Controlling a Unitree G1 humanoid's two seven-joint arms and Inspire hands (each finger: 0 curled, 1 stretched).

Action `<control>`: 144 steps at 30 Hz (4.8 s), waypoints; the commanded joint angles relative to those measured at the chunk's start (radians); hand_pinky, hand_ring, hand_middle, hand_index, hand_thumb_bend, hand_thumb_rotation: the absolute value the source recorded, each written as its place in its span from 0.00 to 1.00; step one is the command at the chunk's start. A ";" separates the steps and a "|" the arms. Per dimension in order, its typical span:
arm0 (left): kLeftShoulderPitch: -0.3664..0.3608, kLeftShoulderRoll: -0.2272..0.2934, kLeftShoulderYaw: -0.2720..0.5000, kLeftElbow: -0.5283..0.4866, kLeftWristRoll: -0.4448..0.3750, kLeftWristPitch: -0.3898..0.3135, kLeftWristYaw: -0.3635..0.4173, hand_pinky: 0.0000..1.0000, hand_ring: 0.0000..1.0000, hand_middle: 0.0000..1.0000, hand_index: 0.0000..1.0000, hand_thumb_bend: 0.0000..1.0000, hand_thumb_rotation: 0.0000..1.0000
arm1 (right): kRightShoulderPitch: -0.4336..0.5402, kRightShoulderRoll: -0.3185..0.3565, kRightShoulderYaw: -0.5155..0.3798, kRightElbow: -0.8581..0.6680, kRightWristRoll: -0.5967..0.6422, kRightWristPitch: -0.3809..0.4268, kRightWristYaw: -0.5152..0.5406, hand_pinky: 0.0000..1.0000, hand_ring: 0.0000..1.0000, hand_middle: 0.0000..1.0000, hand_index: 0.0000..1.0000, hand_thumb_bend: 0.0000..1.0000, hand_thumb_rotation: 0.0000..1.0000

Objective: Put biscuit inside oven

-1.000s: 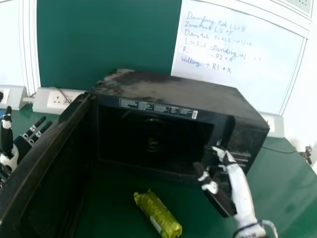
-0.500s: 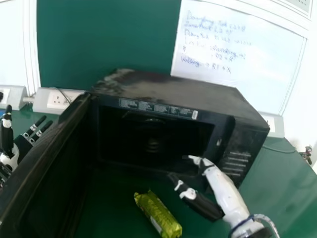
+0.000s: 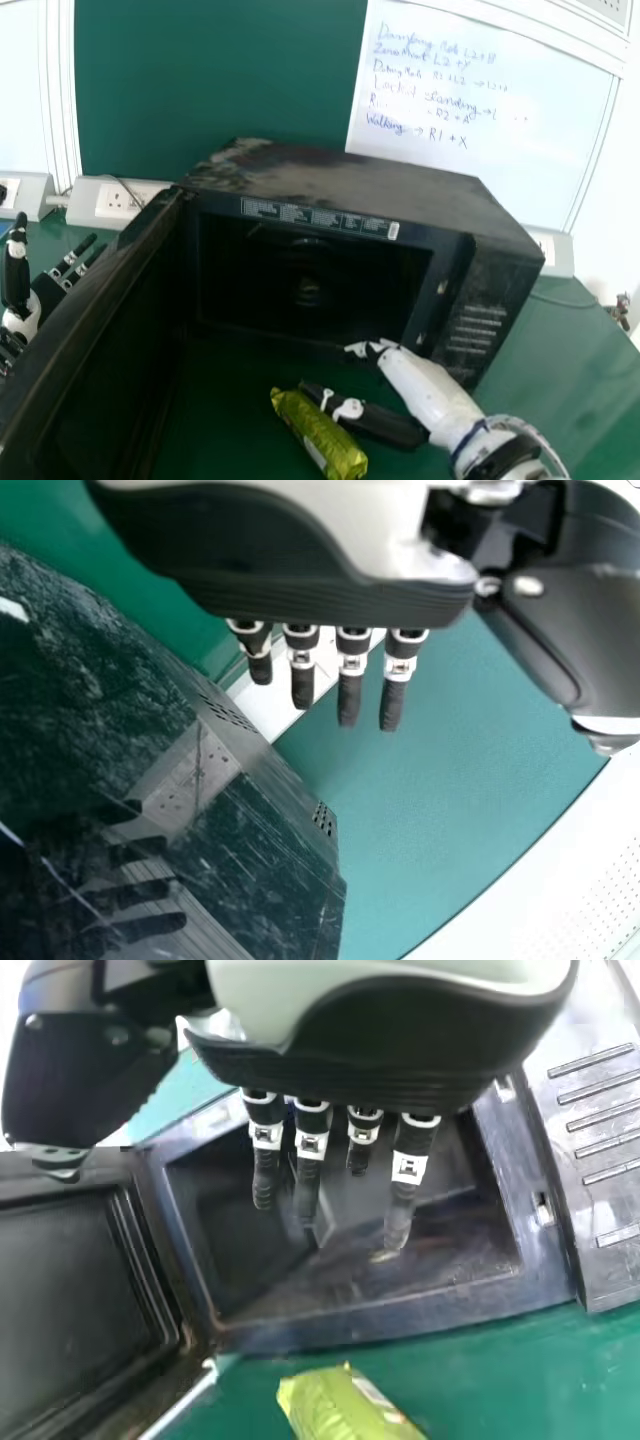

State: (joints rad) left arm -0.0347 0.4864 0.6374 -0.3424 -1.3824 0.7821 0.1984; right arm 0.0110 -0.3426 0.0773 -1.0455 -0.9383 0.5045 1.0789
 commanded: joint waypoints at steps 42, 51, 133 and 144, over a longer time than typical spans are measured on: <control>0.001 0.036 -0.009 0.001 -0.017 -0.021 -0.008 1.00 1.00 1.00 1.00 0.32 0.17 | -0.094 0.136 0.068 0.097 -0.446 -0.245 0.466 0.72 0.77 0.79 0.80 1.00 0.34; 0.003 0.039 -0.005 0.003 -0.024 -0.020 0.000 1.00 1.00 1.00 1.00 0.32 0.18 | -0.092 0.154 0.066 0.179 -0.454 -0.280 0.391 0.72 0.78 0.80 0.80 1.00 0.32; 0.016 0.059 0.004 -0.016 -0.063 -0.027 0.021 1.00 1.00 0.96 0.94 0.33 0.14 | -0.101 0.245 0.294 0.504 -0.747 -0.409 0.344 0.51 0.66 0.73 0.74 0.79 0.11; 0.016 0.066 0.000 -0.007 -0.060 -0.030 0.010 1.00 1.00 1.00 0.99 0.35 0.15 | -0.032 0.303 0.334 0.536 -0.830 -0.351 0.231 0.25 0.32 0.48 0.71 0.57 0.00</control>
State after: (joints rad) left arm -0.0177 0.5438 0.6383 -0.3472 -1.4374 0.7619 0.2210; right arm -0.0566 -0.0409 0.3968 -0.5540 -1.7802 0.1562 1.2910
